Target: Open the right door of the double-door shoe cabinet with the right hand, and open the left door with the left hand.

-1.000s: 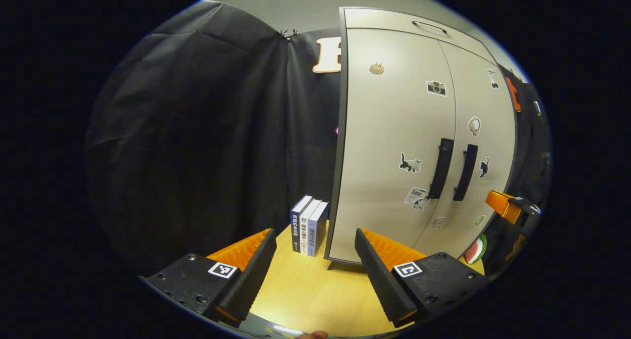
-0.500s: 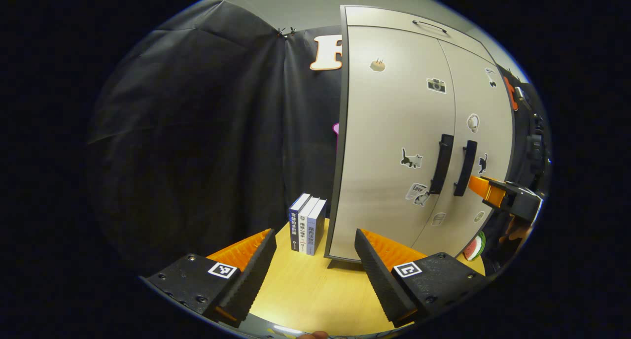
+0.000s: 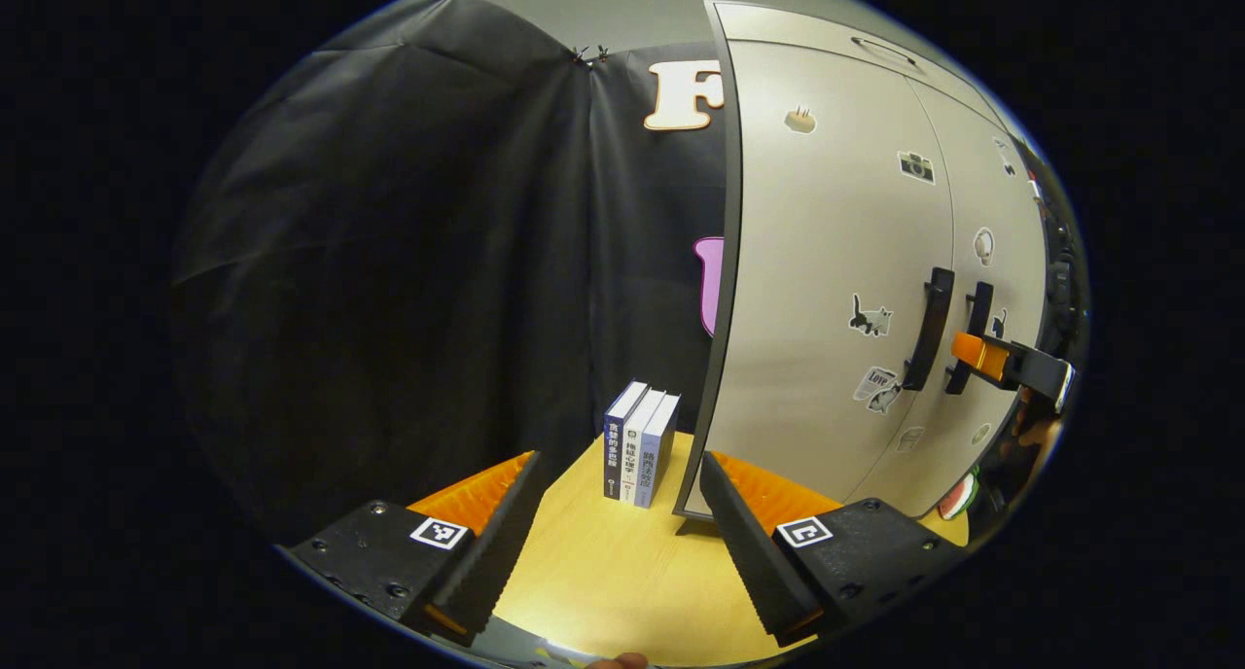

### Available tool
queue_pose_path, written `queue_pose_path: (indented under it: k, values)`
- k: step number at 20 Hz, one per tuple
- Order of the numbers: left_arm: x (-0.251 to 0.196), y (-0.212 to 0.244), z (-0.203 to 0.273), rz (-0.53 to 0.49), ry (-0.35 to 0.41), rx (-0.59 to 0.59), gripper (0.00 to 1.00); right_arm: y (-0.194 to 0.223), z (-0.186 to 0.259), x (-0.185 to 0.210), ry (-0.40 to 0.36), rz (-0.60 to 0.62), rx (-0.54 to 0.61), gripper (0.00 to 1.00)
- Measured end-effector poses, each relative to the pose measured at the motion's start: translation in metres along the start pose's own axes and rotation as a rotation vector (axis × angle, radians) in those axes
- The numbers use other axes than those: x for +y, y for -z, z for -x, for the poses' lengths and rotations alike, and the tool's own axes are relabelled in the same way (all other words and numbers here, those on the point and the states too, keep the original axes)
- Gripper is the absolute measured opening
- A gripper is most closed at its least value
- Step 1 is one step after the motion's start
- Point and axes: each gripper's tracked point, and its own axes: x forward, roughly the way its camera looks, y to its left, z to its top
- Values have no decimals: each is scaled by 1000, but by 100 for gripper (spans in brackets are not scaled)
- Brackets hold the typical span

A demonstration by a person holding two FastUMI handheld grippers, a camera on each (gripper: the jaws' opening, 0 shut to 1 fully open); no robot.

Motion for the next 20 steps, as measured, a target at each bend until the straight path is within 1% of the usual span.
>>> queue_pose_path:
  k: [1,2,3,4,5,7,9,10,16,20]
  values:
    - [0,0,-2,-1,1,2,99,0,-2,1,3,7,-4,51]
    - [-2,-1,-5,-4,2,4,99,1,-3,1,7,10,-1,51]
    - [-4,1,-5,-6,4,5,99,0,-3,2,19,22,-19,38]
    - [-5,0,-6,-5,5,5,99,0,-3,0,29,47,-24,33]
    - [-6,1,-8,-2,8,7,100,-1,-3,0,30,64,-39,25]
    - [-8,3,-9,2,11,12,99,0,-4,1,13,44,-33,22]
    - [-9,5,-8,4,9,14,100,-2,1,-2,5,11,-30,22]
    - [-9,5,-7,6,9,15,99,0,-3,0,0,11,-31,9]
    - [-8,6,4,13,4,6,99,-2,10,-1,-65,18,-24,8]
    - [-5,8,13,20,-5,6,99,-2,24,-4,-130,-3,-15,9]
